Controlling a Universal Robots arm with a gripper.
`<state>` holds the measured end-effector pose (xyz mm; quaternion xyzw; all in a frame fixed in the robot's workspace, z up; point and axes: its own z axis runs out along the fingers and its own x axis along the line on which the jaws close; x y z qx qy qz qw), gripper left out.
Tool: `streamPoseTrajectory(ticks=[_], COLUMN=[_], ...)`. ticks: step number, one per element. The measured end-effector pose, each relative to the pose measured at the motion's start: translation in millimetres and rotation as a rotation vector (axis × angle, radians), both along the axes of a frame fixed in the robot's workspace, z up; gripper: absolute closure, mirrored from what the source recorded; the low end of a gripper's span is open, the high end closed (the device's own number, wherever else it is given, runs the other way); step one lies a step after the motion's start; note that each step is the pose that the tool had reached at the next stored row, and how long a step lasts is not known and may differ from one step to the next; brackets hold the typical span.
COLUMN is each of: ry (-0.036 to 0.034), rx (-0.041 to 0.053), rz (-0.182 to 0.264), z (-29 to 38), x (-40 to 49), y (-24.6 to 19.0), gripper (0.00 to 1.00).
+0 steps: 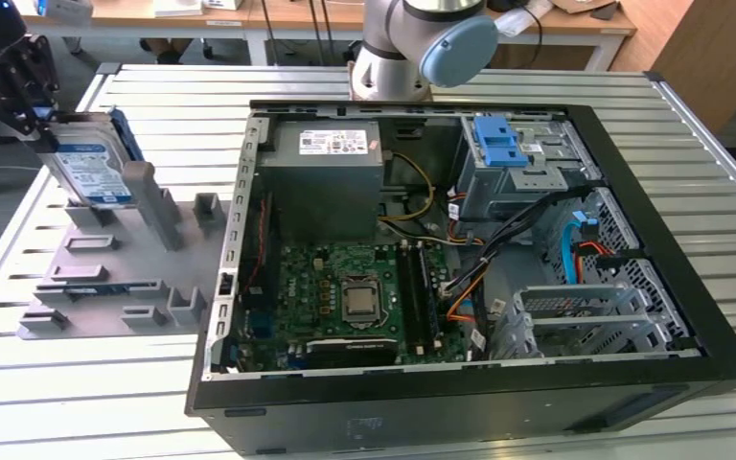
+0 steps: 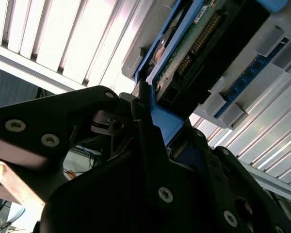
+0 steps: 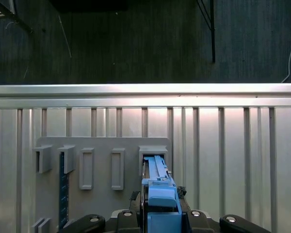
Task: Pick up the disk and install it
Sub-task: 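Pick up the disk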
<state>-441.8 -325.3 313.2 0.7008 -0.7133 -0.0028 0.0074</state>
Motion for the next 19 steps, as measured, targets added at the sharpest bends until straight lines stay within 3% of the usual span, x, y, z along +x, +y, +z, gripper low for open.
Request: streamPoseTrajectory(ticks=[14, 19], ry=[0.0, -0.0001], rx=[0.0, 0.0], rz=[0.0, 0.0], z=[12.2, 13.1], x=[0.0, 0.0], y=[0.0, 0.0], gripper=[0.64, 0.64])
